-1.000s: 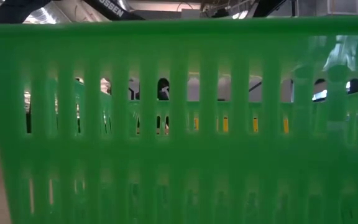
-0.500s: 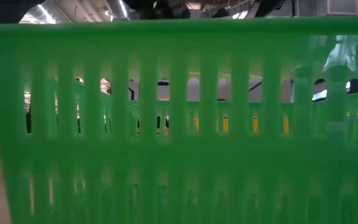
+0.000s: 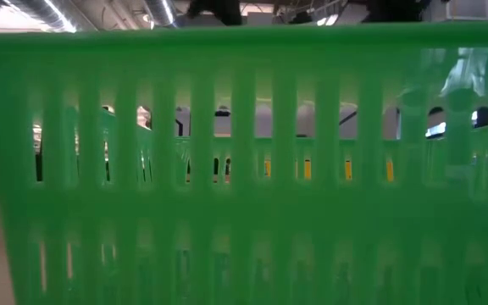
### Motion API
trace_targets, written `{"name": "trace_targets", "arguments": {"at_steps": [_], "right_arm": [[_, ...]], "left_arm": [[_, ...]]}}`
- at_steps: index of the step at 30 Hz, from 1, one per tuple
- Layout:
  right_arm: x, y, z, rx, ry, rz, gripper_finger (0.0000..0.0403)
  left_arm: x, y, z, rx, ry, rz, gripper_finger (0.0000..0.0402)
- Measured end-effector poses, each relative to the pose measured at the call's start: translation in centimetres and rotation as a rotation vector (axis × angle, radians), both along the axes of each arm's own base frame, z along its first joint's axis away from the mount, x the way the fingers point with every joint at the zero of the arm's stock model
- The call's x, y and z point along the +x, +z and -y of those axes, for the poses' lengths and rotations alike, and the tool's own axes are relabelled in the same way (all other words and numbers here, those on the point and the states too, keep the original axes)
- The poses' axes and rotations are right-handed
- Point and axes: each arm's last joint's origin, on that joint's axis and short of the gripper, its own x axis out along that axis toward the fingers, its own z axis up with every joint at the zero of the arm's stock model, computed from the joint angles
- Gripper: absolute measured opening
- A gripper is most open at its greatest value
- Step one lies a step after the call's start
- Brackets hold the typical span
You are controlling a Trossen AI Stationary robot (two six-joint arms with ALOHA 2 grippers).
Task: Stack baskets on shelf by color
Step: Put the top yellow bin on the shelf
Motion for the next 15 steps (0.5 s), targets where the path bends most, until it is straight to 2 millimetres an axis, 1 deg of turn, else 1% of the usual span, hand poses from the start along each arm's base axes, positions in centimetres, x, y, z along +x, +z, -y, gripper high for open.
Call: {"name": "trace_targets", "arguments": {"at_steps": [4, 8, 10, 15], "right_arm": [[0.3, -1.5, 0.5, -0.007, -0.028, 0.021, 0.0019], [0.6, -2.7, 1.6, 0.009, -0.105, 0.023, 0.0047], [0.5, -3.5, 2.2, 0.011, -0.134, 0.008, 0.0065], [0.4, -5.4, 3.4, -0.002, -0.154, 0.018, 0.0101]], "left_arm": [[-1.9, 1.8, 2.3, 0.002, -0.006, 0.054, 0.0055], [-3.4, 3.1, 4.2, 0.006, -0.044, 0.097, 0.0055], [-4.1, 3.5, 4.8, 0.006, -0.034, 0.115, 0.0055], [-4.8, 3.9, 5.8, 0.032, -0.008, 0.126, 0.0055]]}}
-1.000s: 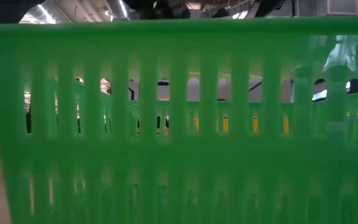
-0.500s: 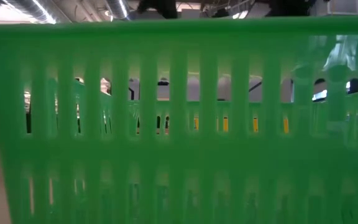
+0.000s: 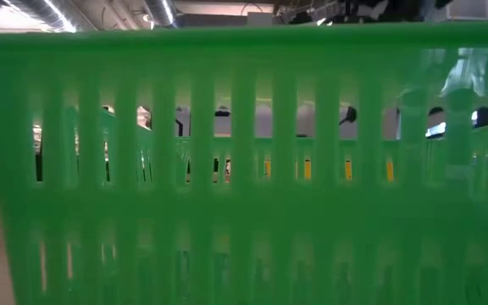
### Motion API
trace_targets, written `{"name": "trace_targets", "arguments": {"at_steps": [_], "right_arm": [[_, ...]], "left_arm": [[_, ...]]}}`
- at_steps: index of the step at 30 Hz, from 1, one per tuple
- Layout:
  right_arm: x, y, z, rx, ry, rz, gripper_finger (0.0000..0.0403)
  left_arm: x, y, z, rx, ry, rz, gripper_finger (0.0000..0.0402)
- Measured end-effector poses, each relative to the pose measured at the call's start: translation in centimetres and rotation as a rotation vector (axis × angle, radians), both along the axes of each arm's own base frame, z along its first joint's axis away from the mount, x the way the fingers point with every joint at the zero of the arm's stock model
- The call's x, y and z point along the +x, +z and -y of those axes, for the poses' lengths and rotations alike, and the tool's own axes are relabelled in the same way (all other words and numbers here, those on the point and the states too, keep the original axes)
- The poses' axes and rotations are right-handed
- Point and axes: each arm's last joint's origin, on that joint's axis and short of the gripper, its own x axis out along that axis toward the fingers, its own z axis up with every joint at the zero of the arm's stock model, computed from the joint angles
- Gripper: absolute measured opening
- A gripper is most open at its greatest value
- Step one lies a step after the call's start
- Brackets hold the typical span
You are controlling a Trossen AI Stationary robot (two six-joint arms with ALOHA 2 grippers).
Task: Stack baskets on shelf by color
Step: Put the top yellow bin on the shelf
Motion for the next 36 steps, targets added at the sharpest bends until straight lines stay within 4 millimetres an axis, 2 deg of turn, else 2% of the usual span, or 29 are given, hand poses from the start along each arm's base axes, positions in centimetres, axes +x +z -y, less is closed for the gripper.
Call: {"name": "trace_targets", "arguments": {"at_steps": [16, 26, 36], "right_arm": [[-0.9, -5.0, 2.6, 0.07, -0.024, 0.059, 0.0108], [-2.0, -7.1, 3.1, 0.063, -0.026, 0.022, 0.0108], [-2.5, -8.6, 2.9, 0.081, -0.006, 0.078, 0.0108]], "left_arm": [[0.0, 0.0, 0.3, -0.001, 0.019, 0.011, 0.0055], [0.0, 0.0, 0.3, 0.002, 0.025, 0.011, 0.0055], [0.0, 0.0, 0.3, -0.008, 0.032, 0.016, 0.0055]]}}
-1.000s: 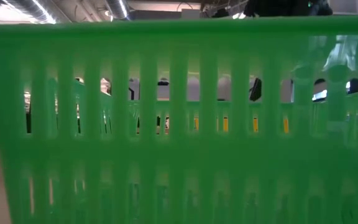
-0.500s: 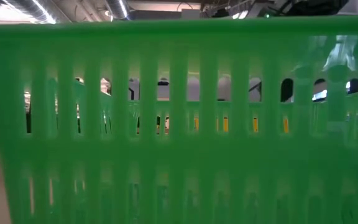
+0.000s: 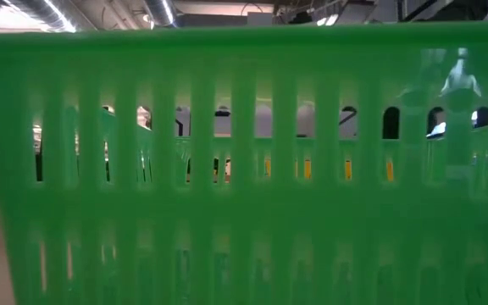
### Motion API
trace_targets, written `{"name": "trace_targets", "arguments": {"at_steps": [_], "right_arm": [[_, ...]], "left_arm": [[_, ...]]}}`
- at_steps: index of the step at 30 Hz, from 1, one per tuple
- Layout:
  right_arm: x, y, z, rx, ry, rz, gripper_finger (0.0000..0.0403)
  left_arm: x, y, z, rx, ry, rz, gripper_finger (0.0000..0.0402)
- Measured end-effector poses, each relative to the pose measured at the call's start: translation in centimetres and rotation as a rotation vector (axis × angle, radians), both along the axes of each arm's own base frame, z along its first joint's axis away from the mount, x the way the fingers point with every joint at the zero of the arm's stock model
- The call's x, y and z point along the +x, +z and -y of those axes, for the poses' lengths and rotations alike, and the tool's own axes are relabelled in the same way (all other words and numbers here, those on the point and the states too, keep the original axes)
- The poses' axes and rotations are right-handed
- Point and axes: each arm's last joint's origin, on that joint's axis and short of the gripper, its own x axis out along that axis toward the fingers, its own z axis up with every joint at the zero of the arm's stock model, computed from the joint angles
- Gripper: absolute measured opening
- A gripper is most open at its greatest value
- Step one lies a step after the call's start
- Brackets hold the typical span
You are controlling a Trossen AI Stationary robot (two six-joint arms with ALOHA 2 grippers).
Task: Stack baskets on shelf by color
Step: Put the top yellow bin on the shelf
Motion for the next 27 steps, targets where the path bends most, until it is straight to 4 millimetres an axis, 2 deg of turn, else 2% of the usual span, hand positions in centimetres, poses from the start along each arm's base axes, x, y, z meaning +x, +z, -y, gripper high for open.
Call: {"name": "trace_targets", "arguments": {"at_steps": [6, 12, 16, 19, 22, 27], "right_arm": [[-0.2, -0.6, -0.1, 0.01, 0.006, 0.019, 0.0096], [-0.2, -0.5, -0.1, 0.021, 0.001, 0.027, 0.0013], [0.2, 0.0, -0.1, 0.052, -0.041, 0.052, 0.0007], [1.3, 1.6, -0.1, 0.053, -0.046, 0.104, 0.0005], [2.7, 4.2, -0.3, 0.023, -0.036, 0.137, 0.0003], [4.3, 9.4, -0.8, -0.187, -0.074, 0.156, 0.0002]], "left_arm": [[0.0, 0.0, 0.0, -0.015, 0.012, 0.009, 0.0055], [0.0, 0.0, 0.0, -0.015, 0.012, 0.009, 0.0055], [0.0, 0.0, 0.0, -0.015, 0.012, 0.004, 0.0055], [-0.1, -0.2, 0.0, -0.015, 0.012, -0.014, 0.0055], [-0.2, -0.3, 0.0, -0.015, 0.01, -0.028, 0.0055], [-0.6, -0.7, 0.2, -0.009, -0.001, -0.095, 0.0055]]}}
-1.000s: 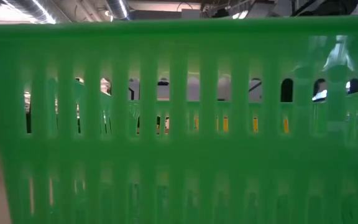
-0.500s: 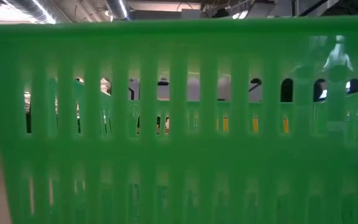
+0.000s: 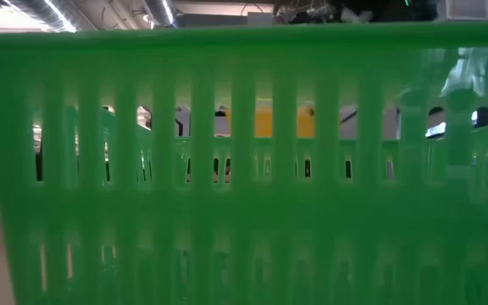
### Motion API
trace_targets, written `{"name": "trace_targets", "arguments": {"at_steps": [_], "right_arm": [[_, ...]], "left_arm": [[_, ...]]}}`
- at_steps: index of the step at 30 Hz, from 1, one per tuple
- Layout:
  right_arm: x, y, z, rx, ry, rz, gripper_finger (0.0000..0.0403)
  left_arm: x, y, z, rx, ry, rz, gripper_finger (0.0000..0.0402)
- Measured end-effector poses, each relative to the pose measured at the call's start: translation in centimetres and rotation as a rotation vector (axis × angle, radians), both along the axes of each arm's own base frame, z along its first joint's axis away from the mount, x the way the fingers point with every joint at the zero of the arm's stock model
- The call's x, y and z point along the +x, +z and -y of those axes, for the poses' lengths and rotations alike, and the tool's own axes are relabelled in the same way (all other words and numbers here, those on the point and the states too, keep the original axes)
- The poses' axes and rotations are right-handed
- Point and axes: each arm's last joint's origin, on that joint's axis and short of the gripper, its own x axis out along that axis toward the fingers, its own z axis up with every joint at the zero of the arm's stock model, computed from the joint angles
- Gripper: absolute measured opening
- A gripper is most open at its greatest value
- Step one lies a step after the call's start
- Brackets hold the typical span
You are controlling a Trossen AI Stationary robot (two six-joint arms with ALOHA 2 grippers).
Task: Stack baskets on shelf by color
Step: Put the top yellow bin on the shelf
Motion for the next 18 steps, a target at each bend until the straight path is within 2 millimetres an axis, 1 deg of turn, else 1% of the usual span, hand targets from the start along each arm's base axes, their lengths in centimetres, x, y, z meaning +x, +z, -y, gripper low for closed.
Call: {"name": "trace_targets", "arguments": {"at_steps": [4, 6, 8, 10, 12, 18], "right_arm": [[0.7, 3.9, -0.3, -0.167, -0.057, 0.05, 0.0002], [1.0, 5.4, -0.4, -0.238, -0.077, 0.076, 0.0002], [1.1, 6.4, -0.4, -0.32, -0.084, 0.077, 0.0001], [1.0, 7.2, -0.2, -0.403, -0.124, 0.072, 0.0001], [1.0, 7.8, 0.0, -0.465, -0.179, 0.072, 0.0001], [1.0, 8.4, 0.5, -0.593, -0.313, 0.072, 0.0]], "left_arm": [[-0.3, -0.3, 0.0, 0.01, -0.008, -0.053, 0.0055], [-0.3, -0.4, 0.1, 0.029, -0.029, -0.068, 0.0055], [-0.2, -0.5, 0.4, 0.054, -0.062, -0.085, 0.0055], [-0.1, -0.8, 0.6, 0.076, -0.074, -0.104, 0.0055], [0.3, -1.3, 0.4, 0.112, -0.047, -0.109, 0.0055], [2.1, -3.2, 0.1, 0.28, 0.001, -0.113, 0.0055]]}}
